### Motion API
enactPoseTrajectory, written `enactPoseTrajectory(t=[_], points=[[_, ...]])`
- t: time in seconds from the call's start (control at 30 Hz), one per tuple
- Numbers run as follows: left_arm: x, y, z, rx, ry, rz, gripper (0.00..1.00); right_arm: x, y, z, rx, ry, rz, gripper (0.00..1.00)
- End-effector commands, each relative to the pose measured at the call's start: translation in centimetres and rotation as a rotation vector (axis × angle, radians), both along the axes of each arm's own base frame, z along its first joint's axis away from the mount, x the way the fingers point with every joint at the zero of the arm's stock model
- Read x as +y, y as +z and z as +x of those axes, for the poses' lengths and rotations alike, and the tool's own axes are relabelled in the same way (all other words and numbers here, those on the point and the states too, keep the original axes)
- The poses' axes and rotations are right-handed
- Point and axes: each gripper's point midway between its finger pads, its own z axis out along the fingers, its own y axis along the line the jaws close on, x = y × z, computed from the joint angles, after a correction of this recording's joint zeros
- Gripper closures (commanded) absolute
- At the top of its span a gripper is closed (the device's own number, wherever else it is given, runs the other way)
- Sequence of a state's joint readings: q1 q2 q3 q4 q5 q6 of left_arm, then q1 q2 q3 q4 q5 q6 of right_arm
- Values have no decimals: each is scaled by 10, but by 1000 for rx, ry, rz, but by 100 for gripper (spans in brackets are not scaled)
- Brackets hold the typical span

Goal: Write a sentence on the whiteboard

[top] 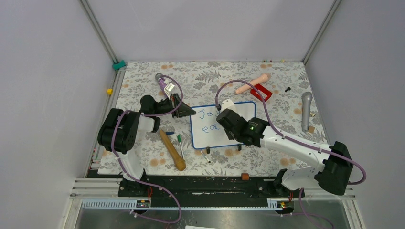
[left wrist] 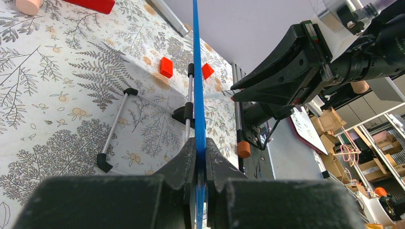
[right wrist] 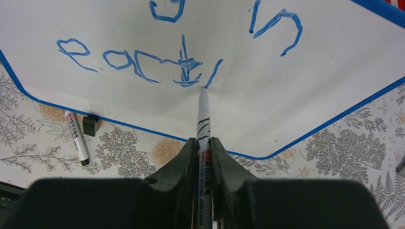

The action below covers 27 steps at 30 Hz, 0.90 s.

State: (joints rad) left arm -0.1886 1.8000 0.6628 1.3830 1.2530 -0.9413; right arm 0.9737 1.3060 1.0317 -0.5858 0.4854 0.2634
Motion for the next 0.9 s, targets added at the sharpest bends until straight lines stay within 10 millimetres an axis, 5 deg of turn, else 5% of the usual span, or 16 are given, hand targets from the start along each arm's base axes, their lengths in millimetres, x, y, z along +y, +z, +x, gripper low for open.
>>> enactPoseTrajectory(t=[0.0, 0.87], points=[[0, 18, 0, -101, 1, -23, 100, 0, 2, -3, 10, -9, 41, 100], [0, 17, 1, -99, 3, -23, 100, -1, 30, 21, -77, -33, 7, 100]])
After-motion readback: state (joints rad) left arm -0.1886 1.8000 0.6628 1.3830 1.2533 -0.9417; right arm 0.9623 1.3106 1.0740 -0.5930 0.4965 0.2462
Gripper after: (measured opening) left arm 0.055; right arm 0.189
